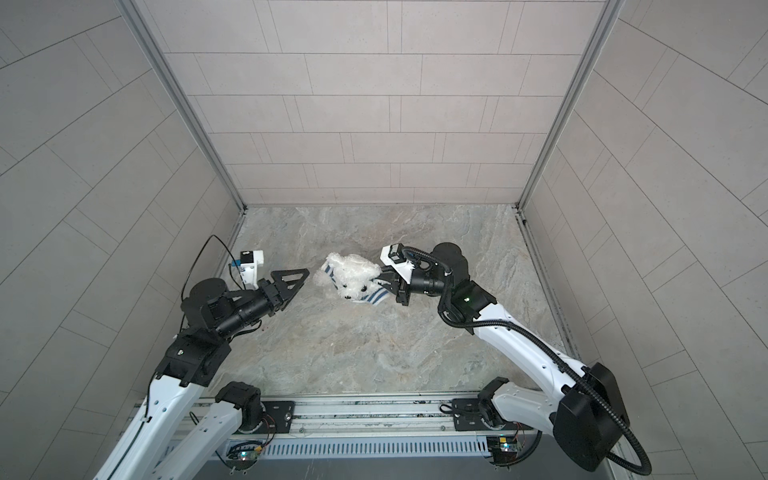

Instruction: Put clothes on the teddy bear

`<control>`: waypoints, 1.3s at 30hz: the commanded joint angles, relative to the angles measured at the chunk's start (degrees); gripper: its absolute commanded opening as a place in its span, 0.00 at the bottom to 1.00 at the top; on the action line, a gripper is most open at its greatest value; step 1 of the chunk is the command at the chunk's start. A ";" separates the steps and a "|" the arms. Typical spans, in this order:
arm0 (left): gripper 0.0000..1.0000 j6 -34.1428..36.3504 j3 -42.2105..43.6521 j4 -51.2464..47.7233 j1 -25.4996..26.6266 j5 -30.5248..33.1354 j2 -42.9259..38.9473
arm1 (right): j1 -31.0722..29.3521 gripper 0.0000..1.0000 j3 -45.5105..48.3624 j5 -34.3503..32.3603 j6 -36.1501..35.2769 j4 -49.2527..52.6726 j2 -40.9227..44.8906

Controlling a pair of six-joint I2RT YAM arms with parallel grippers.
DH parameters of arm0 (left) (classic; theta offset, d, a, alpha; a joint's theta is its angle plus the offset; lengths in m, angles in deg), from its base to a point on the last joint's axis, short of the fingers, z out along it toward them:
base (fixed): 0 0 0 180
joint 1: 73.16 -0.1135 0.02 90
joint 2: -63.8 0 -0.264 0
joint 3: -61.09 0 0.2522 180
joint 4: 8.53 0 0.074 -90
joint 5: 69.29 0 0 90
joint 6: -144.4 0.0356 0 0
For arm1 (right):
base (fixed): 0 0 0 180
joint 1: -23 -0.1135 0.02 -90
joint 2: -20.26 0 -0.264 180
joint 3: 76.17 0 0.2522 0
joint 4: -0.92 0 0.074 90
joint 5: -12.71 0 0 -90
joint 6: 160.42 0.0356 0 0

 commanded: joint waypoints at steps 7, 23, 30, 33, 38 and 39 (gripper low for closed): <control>0.72 -4.07 8.28 17.35 -0.88 -6.24 2.35 | 1.01 0.00 2.25 7.40 6.13 -14.08 0.74; 0.31 -4.39 8.38 22.76 4.99 -4.89 4.79 | 0.99 0.00 3.48 7.69 9.20 -18.91 0.22; 0.00 -1.94 6.93 20.70 5.12 -3.13 3.47 | 0.94 0.09 5.86 5.00 6.00 -13.48 1.77; 0.00 0.92 5.52 18.49 5.19 -2.26 3.25 | 0.99 0.28 6.16 3.21 3.21 -6.90 2.94; 0.00 7.08 4.31 14.65 5.24 -1.28 3.16 | 0.94 0.68 8.76 -0.82 0.26 0.91 7.45; 0.00 7.75 4.41 14.54 5.22 -1.34 3.40 | 0.89 0.72 8.90 -1.26 -0.37 2.49 7.98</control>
